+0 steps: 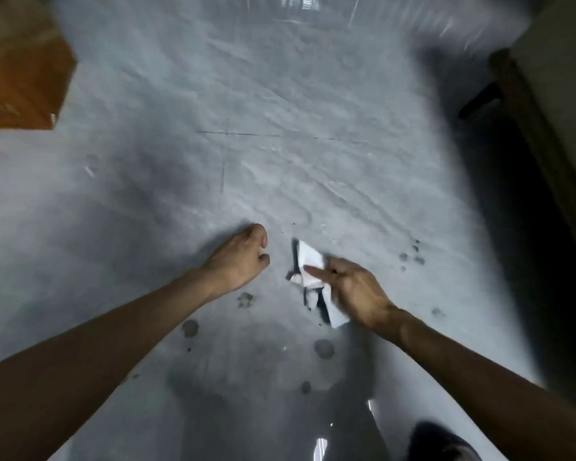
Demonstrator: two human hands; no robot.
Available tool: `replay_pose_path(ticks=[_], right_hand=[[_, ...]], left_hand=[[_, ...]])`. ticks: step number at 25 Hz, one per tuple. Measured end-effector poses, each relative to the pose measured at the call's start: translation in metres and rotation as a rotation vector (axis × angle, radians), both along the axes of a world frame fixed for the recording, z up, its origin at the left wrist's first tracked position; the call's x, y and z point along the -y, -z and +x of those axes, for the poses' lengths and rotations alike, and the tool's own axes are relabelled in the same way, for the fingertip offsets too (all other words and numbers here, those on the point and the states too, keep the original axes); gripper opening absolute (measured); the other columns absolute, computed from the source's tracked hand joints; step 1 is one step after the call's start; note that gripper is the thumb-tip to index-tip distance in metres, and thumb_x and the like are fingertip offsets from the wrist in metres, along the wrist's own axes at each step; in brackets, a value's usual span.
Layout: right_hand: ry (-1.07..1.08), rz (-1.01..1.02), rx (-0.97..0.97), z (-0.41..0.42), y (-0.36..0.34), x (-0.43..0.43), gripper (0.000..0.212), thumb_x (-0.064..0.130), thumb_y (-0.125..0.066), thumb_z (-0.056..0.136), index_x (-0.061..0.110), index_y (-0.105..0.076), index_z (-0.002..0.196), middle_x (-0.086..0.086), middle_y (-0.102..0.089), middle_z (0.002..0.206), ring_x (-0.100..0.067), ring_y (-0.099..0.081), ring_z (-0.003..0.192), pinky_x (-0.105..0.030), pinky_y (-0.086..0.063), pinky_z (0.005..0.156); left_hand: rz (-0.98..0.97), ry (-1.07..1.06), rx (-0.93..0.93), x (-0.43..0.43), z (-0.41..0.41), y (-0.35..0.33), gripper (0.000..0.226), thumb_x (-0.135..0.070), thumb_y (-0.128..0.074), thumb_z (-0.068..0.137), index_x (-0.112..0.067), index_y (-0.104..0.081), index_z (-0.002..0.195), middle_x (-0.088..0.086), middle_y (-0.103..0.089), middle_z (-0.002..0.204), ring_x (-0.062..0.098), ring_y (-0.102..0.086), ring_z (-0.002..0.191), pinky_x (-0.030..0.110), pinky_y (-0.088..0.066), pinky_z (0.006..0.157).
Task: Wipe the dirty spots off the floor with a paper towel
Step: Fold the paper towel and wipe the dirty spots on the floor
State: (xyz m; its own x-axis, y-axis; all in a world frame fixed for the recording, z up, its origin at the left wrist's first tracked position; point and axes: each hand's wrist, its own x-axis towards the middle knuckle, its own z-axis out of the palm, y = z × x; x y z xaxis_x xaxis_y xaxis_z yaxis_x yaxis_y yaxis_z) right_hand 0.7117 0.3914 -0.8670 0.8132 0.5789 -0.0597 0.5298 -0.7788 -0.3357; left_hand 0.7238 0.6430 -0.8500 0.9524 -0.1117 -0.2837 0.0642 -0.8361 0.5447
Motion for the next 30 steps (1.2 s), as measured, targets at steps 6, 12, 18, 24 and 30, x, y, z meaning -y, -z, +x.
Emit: replay_pose_path(ticks=[6, 12, 18, 24, 30], right_hand=[[0.735, -0.106, 0.091, 0.042, -0.005, 0.173, 0.028, 0.040, -0.051, 0.093, 0.021, -0.066, 0.106, -0.002, -0.066, 0.091, -0.014, -0.065, 0.087, -0.025, -0.048, 0.069], [0.955, -0.219, 0.166, 0.059, 0.029, 0.157, 0.040, 0.015, -0.047, 0.091, 0.004, -0.050, 0.129, -0.024, -0.060, 0.109, -0.043, -0.058, 0.092, -0.045, -0.045, 0.077], [0.128, 0.047, 0.164, 0.018, 0.026, -0.005, 0.050, 0.020, -0.078, 0.071, 0.011, -0.067, 0.119, -0.010, -0.071, 0.095, -0.030, -0.066, 0.073, -0.033, -0.052, 0.070], [0.588, -0.341, 0.211, 0.066, 0.032, 0.073, 0.043, 0.014, -0.056, 0.087, 0.004, -0.051, 0.129, -0.020, -0.063, 0.105, -0.039, -0.059, 0.088, -0.043, -0.043, 0.075], [0.445, -0.001, 0.145, 0.067, 0.038, -0.101, 0.039, 0.015, -0.058, 0.091, 0.003, -0.056, 0.128, -0.020, -0.065, 0.109, -0.037, -0.062, 0.090, -0.040, -0.046, 0.079]], left_hand=[[0.062, 0.199, 0.065, 0.093, 0.039, 0.011, 0.017, -0.020, -0.053, 0.086, -0.010, -0.045, 0.098, 0.011, -0.051, 0.109, 0.025, -0.051, 0.095, 0.033, -0.042, 0.084], [0.299, 0.217, 0.152, 0.097, 0.055, 0.029, 0.030, -0.020, -0.052, 0.082, -0.002, -0.047, 0.105, 0.017, -0.047, 0.114, 0.032, -0.044, 0.111, 0.038, -0.038, 0.094], [0.076, -0.051, 0.168, 0.073, 0.055, 0.017, 0.017, -0.014, -0.053, 0.082, -0.014, -0.044, 0.097, 0.014, -0.070, 0.100, 0.035, -0.065, 0.089, 0.035, -0.049, 0.076], [0.107, -0.237, 0.231, -0.011, 0.025, 0.014, 0.013, -0.005, -0.054, 0.083, -0.007, -0.047, 0.093, 0.017, -0.058, 0.080, 0.035, -0.059, 0.074, 0.037, -0.044, 0.067], [0.068, -0.284, 0.128, -0.047, 0.008, 0.019, 0.009, -0.009, -0.052, 0.089, -0.007, -0.045, 0.094, 0.010, -0.054, 0.078, 0.030, -0.056, 0.072, 0.030, -0.039, 0.064]])
